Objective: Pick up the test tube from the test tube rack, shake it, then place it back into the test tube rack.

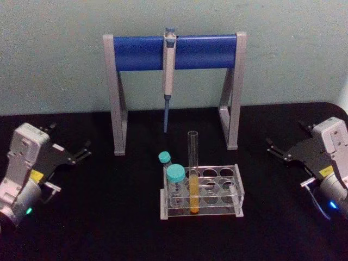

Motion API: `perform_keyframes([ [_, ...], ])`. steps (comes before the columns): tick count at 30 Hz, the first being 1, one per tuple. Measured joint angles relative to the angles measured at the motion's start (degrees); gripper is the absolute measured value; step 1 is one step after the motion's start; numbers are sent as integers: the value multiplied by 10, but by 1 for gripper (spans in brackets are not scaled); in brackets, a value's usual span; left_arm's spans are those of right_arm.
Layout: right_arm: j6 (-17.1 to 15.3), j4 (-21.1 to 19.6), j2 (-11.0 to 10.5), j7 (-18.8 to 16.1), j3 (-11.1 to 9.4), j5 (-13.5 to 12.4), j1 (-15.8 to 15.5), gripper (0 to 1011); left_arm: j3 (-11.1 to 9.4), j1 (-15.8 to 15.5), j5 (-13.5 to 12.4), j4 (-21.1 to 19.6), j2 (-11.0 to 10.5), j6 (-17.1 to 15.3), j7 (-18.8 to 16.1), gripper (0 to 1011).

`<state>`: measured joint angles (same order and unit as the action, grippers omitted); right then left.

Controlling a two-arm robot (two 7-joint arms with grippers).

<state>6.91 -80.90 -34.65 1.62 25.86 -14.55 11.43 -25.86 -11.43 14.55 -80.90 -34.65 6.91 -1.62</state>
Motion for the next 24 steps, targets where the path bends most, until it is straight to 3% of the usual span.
perform_keyframes([
  [17, 0, 0, 0, 0, 0, 0, 0, 1000, 0, 0, 0, 0, 0, 0, 0, 1001],
  [24, -2, -18, 0, -11, -11, -1, -13, 1000, 0, 0, 0, 0, 0, 0, 0, 1001],
])
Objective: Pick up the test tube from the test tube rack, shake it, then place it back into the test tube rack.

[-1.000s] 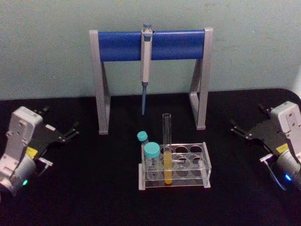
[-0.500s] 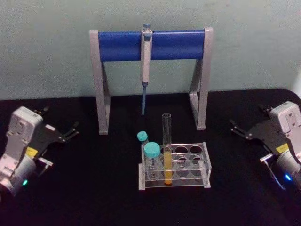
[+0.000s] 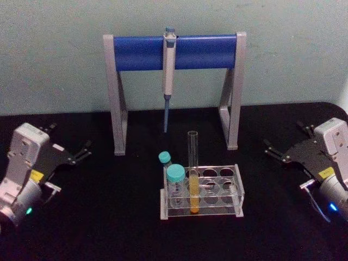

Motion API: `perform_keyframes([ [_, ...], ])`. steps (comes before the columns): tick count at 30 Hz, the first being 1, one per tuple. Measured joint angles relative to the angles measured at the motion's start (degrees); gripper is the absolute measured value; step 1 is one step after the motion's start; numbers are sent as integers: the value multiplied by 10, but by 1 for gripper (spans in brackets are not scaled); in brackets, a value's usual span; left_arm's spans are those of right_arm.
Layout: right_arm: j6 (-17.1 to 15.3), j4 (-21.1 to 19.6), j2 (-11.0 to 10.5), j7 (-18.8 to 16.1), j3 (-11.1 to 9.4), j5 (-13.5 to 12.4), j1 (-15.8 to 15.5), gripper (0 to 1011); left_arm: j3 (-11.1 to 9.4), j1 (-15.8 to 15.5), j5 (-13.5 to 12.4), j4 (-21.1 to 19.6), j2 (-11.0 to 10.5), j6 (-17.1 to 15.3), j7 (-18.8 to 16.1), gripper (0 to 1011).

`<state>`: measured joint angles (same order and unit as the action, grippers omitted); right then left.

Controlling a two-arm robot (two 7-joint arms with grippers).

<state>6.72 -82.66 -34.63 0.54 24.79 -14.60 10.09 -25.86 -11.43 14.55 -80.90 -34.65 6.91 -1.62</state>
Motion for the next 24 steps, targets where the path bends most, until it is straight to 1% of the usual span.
perform_keyframes([
  [3, -4, -18, -2, -15, -7, -12, -12, 1000, 0, 0, 0, 0, 0, 0, 0, 1001],
  [6, -14, -39, -4, -35, -14, -33, -25, 1000, 0, 0, 0, 0, 0, 0, 0, 1001],
  [7, -20, -49, -5, -48, -17, -45, -31, 1000, 0, 0, 0, 0, 0, 0, 0, 1001],
  [9, -26, -59, -6, -59, -20, -57, -37, 1000, 0, 0, 0, 0, 0, 0, 0, 1001],
  [10, -30, -65, -6, -68, -22, -66, -40, 1000, 0, 0, 0, 0, 0, 0, 0, 1001],
  [12, -46, -81, -6, -97, -27, -96, -50, 1000, 0, 0, 0, 0, 0, 0, 0, 1001],
  [15, -58, -91, -5, -119, -30, -118, -55, 1000, 0, 0, 0, 0, 0, 0, 0, 1001],
  [16, -65, -97, -4, -134, -31, -131, -58, 1000, 0, 0, 0, 0, 0, 0, 0, 1002],
  [19, -76, -103, -3, -158, -32, -149, -61, 1000, 0, 0, 0, 0, 0, 0, 0, 1001],
  [20, -82, -106, -3, -174, -32, -160, -62, 1000, 0, 0, 0, 0, 0, 0, 0, 1001],
  [24, -95, -112, -1, -206, -30, -174, -62, 1000, 0, 0, 0, 0, 0, 0, 0, 1001],
])
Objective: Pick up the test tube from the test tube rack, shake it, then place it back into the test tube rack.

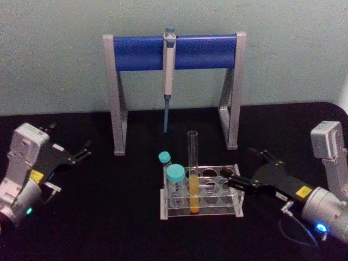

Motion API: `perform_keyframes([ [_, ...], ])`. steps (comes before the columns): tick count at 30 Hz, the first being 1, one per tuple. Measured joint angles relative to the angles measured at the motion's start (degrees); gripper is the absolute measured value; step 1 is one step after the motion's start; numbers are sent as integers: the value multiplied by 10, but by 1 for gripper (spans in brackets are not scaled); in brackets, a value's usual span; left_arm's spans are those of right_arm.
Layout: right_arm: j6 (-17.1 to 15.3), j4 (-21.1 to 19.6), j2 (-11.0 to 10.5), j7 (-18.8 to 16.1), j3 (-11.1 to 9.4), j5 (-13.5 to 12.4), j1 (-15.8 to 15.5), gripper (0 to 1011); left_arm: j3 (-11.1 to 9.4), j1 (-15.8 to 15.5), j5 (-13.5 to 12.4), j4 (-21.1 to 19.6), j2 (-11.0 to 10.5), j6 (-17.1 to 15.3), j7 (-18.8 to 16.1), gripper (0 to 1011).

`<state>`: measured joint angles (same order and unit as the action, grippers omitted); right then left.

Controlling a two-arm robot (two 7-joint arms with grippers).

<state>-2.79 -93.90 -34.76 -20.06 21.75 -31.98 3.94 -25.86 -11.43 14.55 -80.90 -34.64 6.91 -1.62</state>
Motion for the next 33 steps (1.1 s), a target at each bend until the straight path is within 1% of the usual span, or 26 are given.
perform_keyframes([
  [1, -7, -1, 1, -12, 2, -4, 2, 1000, 0, 0, 0, 0, 0, 0, 0, 1001],
  [2, -7, -1, 1, -12, 2, -4, 2, 1000, 0, 0, 0, 0, 0, 0, 0, 1001],
  [6, -23, -3, 7, -45, 7, -14, 10, 1000, 0, 0, 0, 0, 0, 0, 0, 1001],
  [12, -35, -4, 13, -74, 17, -20, 25, 1000, 0, 0, 0, 0, 0, 0, 0, 1001],
  [15, -37, -3, 15, -80, 22, -20, 33, 1000, 0, 0, 0, 0, 0, 0, 0, 1001],
  [17, -39, 3, 18, -85, 29, -18, 44, 1000, 0, 0, 0, 0, 0, 0, 0, 1001],
  [18, -39, 3, 18, -85, 29, -18, 44, 1000, 0, 0, 0, 0, 0, 0, 0, 1001],
  [22, -42, 22, 28, -90, 39, -12, 66, 1000, 0, 0, 0, 0, 0, 0, 0, 1001],
  [24, -43, 27, 31, -91, 41, -12, 69, 1000, 0, 0, 0, 0, 0, 0, 0, 1001],
  [25, -43, 38, 37, -93, 46, -9, 80, 1000, 0, 0, 0, 0, 0, 0, 0, 1001],
  [33, -41, 71, 54, -102, 60, -2, 109, 1000, 0, 0, 0, 0, 0, 0, 0, 1001],
])
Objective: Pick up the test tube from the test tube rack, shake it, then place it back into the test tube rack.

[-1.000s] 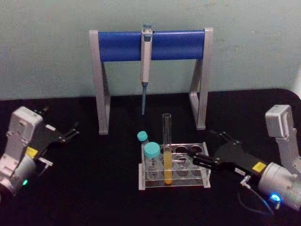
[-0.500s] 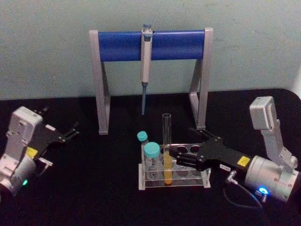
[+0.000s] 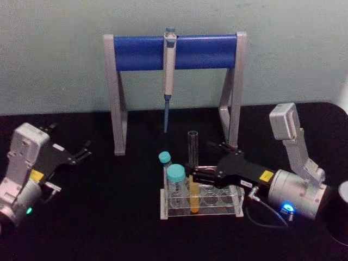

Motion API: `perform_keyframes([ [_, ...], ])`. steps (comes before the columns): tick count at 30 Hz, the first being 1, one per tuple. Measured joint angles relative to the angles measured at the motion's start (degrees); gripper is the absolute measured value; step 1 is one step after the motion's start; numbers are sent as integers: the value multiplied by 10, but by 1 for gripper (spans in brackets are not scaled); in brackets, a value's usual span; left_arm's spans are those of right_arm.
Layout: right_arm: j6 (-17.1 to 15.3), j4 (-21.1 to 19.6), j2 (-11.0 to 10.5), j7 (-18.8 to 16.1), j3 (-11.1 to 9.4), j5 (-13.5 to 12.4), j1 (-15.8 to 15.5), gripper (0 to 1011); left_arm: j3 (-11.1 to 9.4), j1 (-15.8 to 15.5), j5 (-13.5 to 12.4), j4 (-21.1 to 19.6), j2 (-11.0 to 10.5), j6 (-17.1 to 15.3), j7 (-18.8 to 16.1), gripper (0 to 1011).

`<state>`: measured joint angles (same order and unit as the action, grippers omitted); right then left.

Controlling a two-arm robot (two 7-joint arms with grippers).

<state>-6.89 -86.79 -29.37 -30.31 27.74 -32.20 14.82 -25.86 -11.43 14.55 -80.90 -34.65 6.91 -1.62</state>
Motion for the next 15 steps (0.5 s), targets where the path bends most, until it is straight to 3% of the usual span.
perform_keyframes([
  [15, 2, 19, 12, -7, 14, 6, 19, 1000, 0, 0, 0, 0, 0, 0, 0, 1001],
])
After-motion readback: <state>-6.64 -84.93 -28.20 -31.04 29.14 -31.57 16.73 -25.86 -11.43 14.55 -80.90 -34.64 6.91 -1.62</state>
